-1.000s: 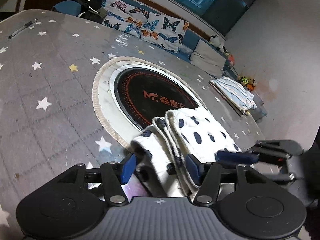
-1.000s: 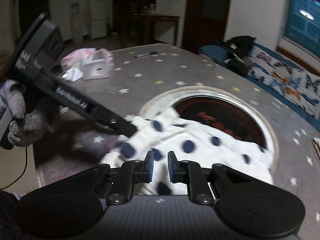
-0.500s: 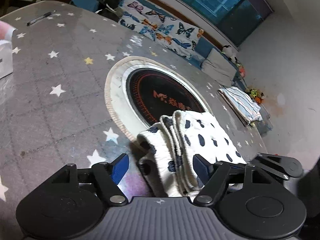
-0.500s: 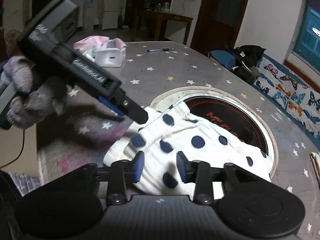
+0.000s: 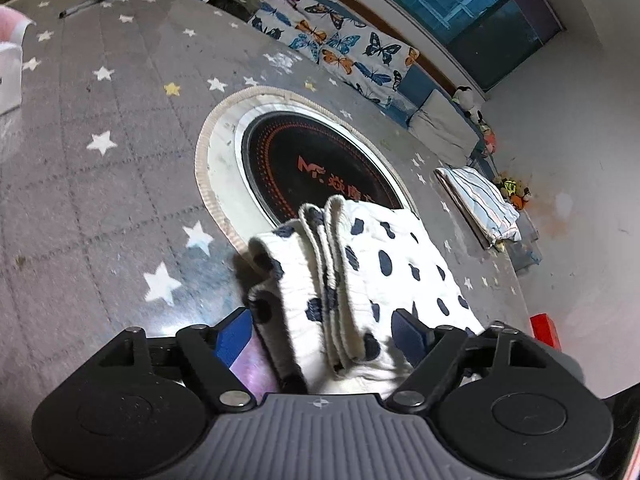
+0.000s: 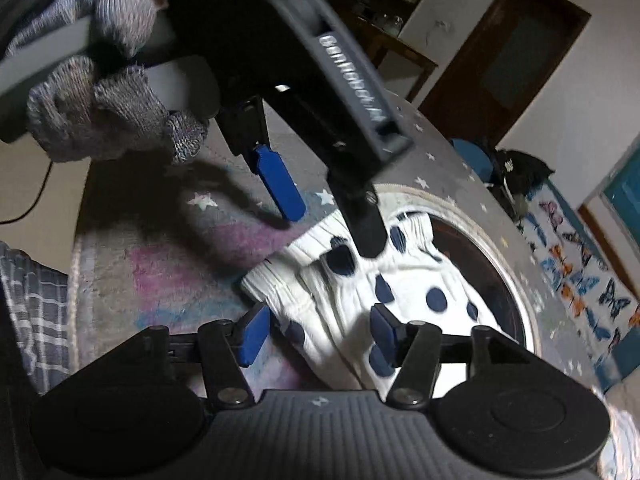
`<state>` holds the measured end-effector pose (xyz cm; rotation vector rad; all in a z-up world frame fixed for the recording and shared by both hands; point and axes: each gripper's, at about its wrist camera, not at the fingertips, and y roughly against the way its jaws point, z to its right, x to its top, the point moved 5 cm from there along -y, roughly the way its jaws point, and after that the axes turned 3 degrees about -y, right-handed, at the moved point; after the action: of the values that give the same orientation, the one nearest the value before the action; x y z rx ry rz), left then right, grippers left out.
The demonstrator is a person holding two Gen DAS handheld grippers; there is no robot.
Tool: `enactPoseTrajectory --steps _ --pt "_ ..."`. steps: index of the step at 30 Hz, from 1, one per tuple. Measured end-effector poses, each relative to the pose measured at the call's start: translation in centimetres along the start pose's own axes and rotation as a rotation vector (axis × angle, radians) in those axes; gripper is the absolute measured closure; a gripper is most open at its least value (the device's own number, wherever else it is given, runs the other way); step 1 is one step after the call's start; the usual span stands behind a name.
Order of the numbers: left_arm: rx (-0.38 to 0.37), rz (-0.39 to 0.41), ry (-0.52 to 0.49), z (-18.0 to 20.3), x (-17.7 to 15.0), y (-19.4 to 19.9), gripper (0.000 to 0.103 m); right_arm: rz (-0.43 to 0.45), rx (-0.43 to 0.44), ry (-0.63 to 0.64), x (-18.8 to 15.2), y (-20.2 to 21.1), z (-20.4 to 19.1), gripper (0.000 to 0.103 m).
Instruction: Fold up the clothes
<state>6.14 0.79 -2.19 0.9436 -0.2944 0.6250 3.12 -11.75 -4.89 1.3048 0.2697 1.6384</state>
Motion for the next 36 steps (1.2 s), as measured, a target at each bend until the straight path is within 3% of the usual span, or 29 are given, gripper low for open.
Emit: enactPoseTrajectory --steps 1,6,15,19,22,24,26,30,34,36 --pt "0.000 -0.001 0.009 0.0 0.0 0.0 0.024 0.001 -0.003 0.006 0.0 -0.2 -0.1 0.048" --pt "-0.012 -0.007 0.073 0.1 -0.5 0.1 0.020 0.025 0.005 -0.017 0.3 -0.1 -0.1 0.075" --pt "-0.090 -0.030 0.300 -0.8 -2.0 -0.5 0.019 0.070 0.038 -0.206 0.6 0.8 2.2 0.087" --pt "-0.102 -0.020 0.342 -1.0 -2.0 -0.9 0.020 0.071 0.045 -0.205 0.6 1.0 2.0 0.088" --pt "-0.089 -0.016 0.342 -1.0 -1.5 -1.3 0.033 0.070 0.052 -0.191 0.5 1.0 1.6 0.086" --pt "-0.084 -0.019 0.346 -1.2 -1.2 -1.6 0.047 0.069 0.051 -0.178 0.3 1.2 1.3 0.078" --pt "-0.081 -0.022 0.353 -1.4 -1.0 -1.8 0.055 0.070 0.050 -0.158 0.2 1.2 1.1 0.076" --pt "-0.082 -0.025 0.363 -1.6 -0.7 -1.9 0.061 0.068 0.046 -0.109 0.3 0.8 0.3 0.058" --pt "-0.084 -0.023 0.362 -1.4 -0.4 -1.9 0.062 0.072 0.019 -0.082 0.5 -0.1 -0.3 0.059" --pt "-0.089 -0.024 0.367 -1.5 -0.1 -2.0 0.062 0.075 0.001 -0.078 0.6 -0.5 -0.4 0.068"
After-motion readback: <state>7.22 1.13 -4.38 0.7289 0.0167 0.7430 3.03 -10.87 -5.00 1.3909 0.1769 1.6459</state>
